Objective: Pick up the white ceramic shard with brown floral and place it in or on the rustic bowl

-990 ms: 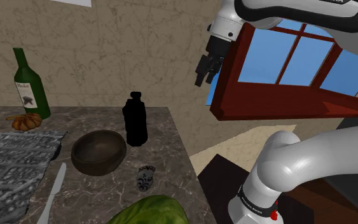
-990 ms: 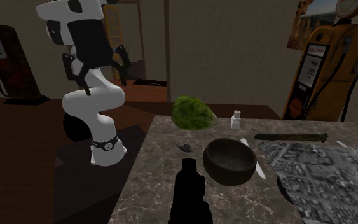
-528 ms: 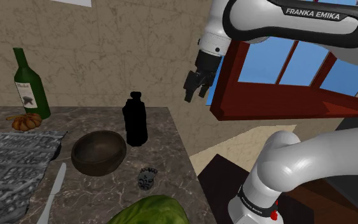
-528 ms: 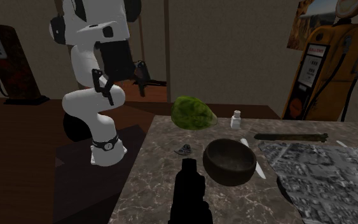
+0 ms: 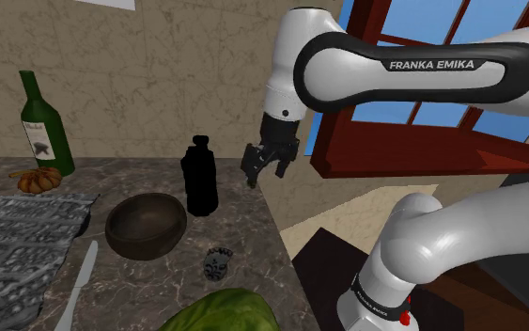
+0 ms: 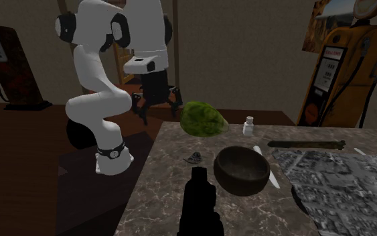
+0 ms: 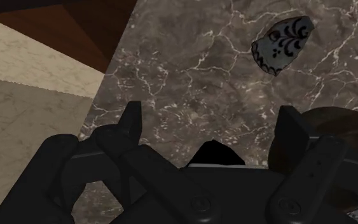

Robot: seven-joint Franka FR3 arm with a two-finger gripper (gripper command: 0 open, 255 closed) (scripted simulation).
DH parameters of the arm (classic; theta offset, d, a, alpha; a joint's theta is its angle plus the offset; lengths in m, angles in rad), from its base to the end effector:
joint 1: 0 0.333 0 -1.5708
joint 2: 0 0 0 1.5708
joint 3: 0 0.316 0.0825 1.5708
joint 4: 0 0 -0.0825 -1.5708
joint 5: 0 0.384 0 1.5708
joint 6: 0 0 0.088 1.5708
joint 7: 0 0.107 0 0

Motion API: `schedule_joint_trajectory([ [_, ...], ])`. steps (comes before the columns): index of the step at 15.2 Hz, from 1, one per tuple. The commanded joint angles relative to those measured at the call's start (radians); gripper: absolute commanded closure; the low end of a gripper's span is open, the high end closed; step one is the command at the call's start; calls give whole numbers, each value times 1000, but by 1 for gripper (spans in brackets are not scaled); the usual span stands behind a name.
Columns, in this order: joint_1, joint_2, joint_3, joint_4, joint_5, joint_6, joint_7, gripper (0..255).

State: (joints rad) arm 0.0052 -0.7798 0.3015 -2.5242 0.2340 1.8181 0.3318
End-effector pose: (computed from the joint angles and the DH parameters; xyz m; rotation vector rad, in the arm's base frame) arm 0.3084 0.1301 0.5168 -3.0989 0.2404 -0.0752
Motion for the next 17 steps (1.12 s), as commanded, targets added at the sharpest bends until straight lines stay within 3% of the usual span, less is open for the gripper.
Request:
schedule_joint_trajectory([
  [1, 5, 24, 54, -28, 27, 43, 66, 0],
  [9, -13, 232, 281, -27, 91, 216, 335, 0],
  [14, -65, 426, 433, 19, 62, 335, 531, 0],
  [17, -76, 469, 460, 10, 48, 380, 561, 0],
])
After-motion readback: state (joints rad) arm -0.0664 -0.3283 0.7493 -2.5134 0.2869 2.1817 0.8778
